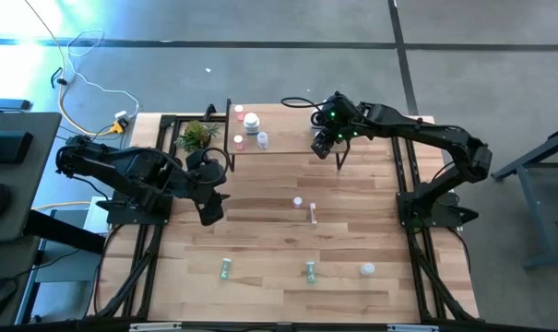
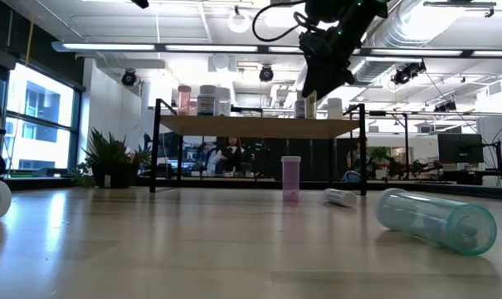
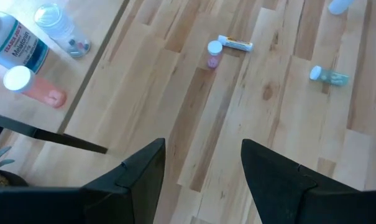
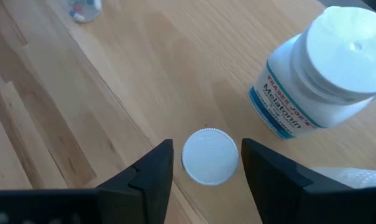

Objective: Pick and place medicine bottles onto shelf by color
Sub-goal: Put the yellow pill bottle on the shelf, then put the left green pill bottle on the shelf

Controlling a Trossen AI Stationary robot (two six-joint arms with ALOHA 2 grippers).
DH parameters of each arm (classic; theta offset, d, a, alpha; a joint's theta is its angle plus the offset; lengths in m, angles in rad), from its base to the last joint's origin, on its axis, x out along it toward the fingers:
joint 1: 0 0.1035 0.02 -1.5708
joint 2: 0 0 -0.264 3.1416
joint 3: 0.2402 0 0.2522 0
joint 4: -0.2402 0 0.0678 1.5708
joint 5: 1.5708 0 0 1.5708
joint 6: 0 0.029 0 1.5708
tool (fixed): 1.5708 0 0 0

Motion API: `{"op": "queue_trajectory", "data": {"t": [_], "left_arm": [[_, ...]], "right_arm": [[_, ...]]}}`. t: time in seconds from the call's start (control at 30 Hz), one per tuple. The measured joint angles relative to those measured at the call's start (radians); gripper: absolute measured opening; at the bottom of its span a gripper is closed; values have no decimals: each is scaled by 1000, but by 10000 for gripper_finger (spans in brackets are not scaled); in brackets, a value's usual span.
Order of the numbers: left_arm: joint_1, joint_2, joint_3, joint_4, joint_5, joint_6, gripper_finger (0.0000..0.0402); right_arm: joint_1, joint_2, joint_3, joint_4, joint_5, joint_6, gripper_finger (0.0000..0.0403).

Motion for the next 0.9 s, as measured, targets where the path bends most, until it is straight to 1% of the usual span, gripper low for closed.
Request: {"op": "queue_trajectory", "data": {"t": [0.27, 0.4, 0.57, 0.67, 0.73, 0.8, 0.9], "left_arm": [[0, 0, 0, 0, 7, 1, 202], [0, 0, 0, 0, 10, -1, 202], [0, 0, 0, -8, 15, -66, 207], [0, 0, 0, -34, 26, -137, 216], [-3, 0, 0, -58, 34, -212, 220], [-7, 0, 0, -80, 68, -289, 220], [-28, 0, 0, -79, 94, -408, 218]], "right_arm": [[0, -27, 0, 12, 0, 6, 185], [0, -55, 0, 14, 30, 7, 185], [-1, -78, 0, 20, 29, 5, 186], [-1, -91, 0, 18, 29, 11, 186], [-1, -107, 0, 19, 27, 23, 186], [-1, -125, 0, 20, 27, 23, 186], [-1, -151, 0, 19, 27, 23, 186]]}}
